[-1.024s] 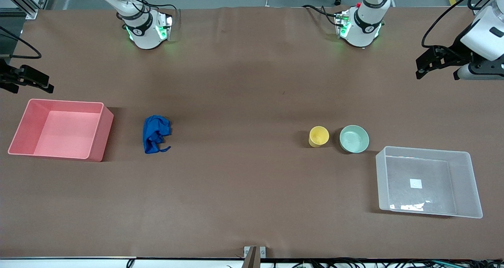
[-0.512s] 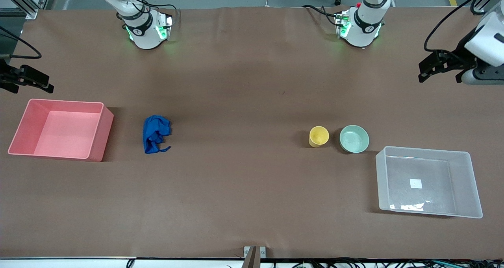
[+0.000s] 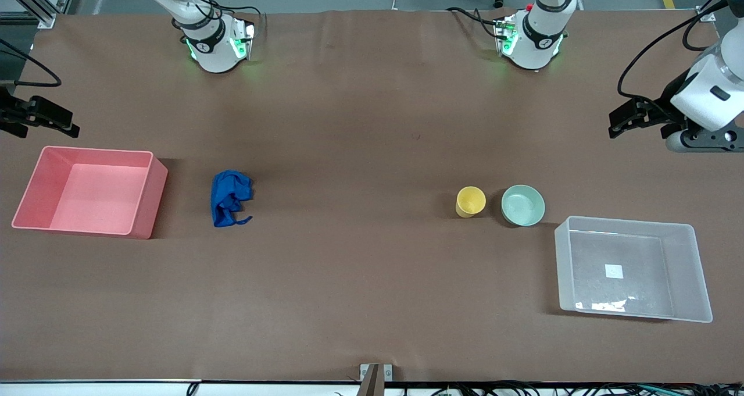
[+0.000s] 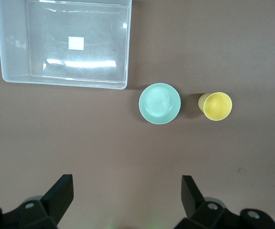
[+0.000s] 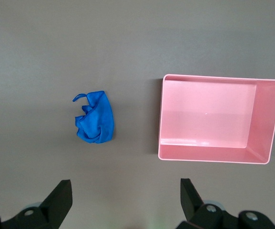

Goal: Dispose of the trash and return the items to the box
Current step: 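Move the left gripper toward the green bowl while the right gripper reaches the cloth, then grasp the green bowl with the left gripper while the right gripper grasps the cloth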

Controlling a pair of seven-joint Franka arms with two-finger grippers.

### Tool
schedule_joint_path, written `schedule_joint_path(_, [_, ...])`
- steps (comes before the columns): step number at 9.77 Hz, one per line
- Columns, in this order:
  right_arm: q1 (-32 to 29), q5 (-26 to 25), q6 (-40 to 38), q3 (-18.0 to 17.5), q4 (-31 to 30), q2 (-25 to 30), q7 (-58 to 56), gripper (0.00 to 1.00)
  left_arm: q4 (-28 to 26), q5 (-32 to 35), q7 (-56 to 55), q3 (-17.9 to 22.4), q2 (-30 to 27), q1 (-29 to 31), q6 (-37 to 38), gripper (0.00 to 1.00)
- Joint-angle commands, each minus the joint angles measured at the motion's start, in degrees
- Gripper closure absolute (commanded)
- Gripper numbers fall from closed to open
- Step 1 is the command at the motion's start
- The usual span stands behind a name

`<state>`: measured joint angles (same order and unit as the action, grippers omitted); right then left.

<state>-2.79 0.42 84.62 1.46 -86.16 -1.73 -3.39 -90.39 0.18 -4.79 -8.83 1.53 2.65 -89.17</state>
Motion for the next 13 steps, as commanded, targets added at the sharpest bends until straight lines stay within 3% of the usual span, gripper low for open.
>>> schedule_joint_path(1, [-0.4,0.6,-0.2,-0.2,-1.5,1.2,0.1,0.0,-4.3,0.3,-0.7,0.1,0.3,-0.2,-3.6,0.0])
schedule_joint_path(7, [0.0,0.6,3.1,-0.2,-5.4,0.0,-0.1,0.0,-21.5,0.3,-9.0,-0.5,2.1,-0.5,-24.9,0.0])
schedule_joint_path(13, [2.4,0.6,21.6,-0.3,-22.7,-2.7,0.3,0.0,-34.3,0.3,-9.8,-0.5,9.8,-0.3,-46.8,0.0])
